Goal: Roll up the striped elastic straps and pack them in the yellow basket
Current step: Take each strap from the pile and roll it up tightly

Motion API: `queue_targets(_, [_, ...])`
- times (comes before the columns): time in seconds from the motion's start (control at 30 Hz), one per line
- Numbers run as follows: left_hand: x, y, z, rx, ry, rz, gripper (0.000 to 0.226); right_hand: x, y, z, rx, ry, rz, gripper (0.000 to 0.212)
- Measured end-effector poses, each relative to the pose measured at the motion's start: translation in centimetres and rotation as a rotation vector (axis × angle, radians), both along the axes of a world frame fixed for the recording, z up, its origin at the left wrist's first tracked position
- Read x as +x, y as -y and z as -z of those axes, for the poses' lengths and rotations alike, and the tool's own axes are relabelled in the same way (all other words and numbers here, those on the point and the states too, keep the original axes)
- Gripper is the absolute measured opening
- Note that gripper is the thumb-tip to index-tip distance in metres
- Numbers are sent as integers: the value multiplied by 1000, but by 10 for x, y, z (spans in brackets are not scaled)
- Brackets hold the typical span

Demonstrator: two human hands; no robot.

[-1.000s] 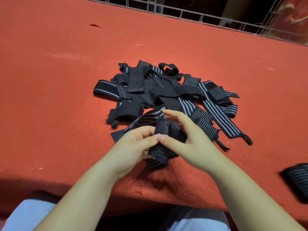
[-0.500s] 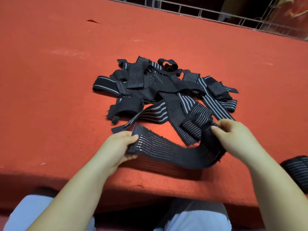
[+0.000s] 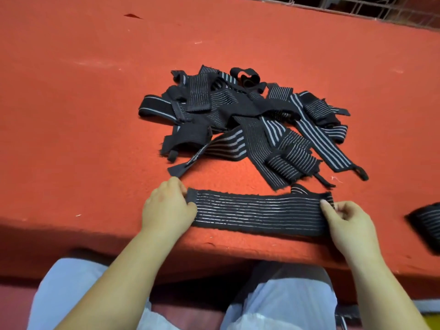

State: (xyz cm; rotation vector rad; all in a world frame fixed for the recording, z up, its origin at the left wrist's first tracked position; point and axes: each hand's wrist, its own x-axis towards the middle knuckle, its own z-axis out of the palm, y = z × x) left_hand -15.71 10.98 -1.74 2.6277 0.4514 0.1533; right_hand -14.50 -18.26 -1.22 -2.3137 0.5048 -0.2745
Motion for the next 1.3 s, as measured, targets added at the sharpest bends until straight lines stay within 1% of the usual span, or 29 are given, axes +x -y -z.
queue_targets(0.03, [0,4,2,33,82,27,23,0,-1,-1,37,-5,6,39])
queue_targets(0.07, [0,10,3,52,150,82,30,1,-1,-3,122,-9,17,46])
queue_targets(0.1, [0,19,3,47,194,159,34,3,-2,-4,272,-19,45,51])
queue_targets(0.13, [0,30,1,20,204,248,35,5,-3,-7,460,-37,79,51])
queue_targets(0.17, [0,42,-1,-22,188,335,32,6,-4,-10,642,-57,110,48])
queue_targets(0.2, [1,54,-2,-65,165,419,28,7,-5,-12,771,-76,117,41])
queue_targets(0.23, [4,64,-3,-102,156,491,23,6,-7,-13,832,-94,99,32])
queue_targets(0.3, [13,83,-3,-136,117,583,21,5,-10,-14,841,-139,29,11])
queue_targets(0.33, [19,90,-2,-144,83,611,23,5,-11,-12,828,-153,1,14])
queue_targets(0.37, [25,97,0,-151,47,633,24,5,-14,-10,801,-172,-21,22])
queue_targets(0.43, [33,107,7,-128,-18,666,26,6,-20,-7,654,-202,-68,31])
queue_targets(0.5, [35,110,16,-66,-29,678,27,9,-25,-1,476,-214,-116,30])
queue_targets(0.57, [33,109,22,-37,9,688,29,12,-30,3,404,-210,-150,19])
queue_targets(0.63, [31,107,25,-45,36,704,29,12,-33,5,405,-219,-180,4])
queue_targets(0.73, [31,104,25,-61,41,721,33,12,-37,3,470,-176,-241,14])
queue_targets(0.87, [32,105,26,-90,21,751,43,12,-41,-7,670,-168,-330,21])
queue_targets(0.93, [32,106,27,-71,34,766,55,12,-41,-8,773,-159,-366,28])
queue_targets(1.0, [33,106,28,-72,43,766,67,11,-41,-9,800,-146,-408,28])
queue_targets(1.07, [33,106,26,-145,58,738,70,12,-43,-10,785,-129,-431,23])
queue_targets(1.13, [32,105,22,-179,45,737,69,16,-44,-9,817,-97,-364,20])
queue_targets(1.2, [32,104,20,-144,-8,755,66,20,-45,-7,882,-70,-230,12])
queue_targets(1.23, [32,104,19,-131,-33,760,63,21,-44,-5,857,-73,-176,11])
queue_targets(1.3, [32,102,19,-155,-65,760,54,22,-43,-3,708,-138,-160,26])
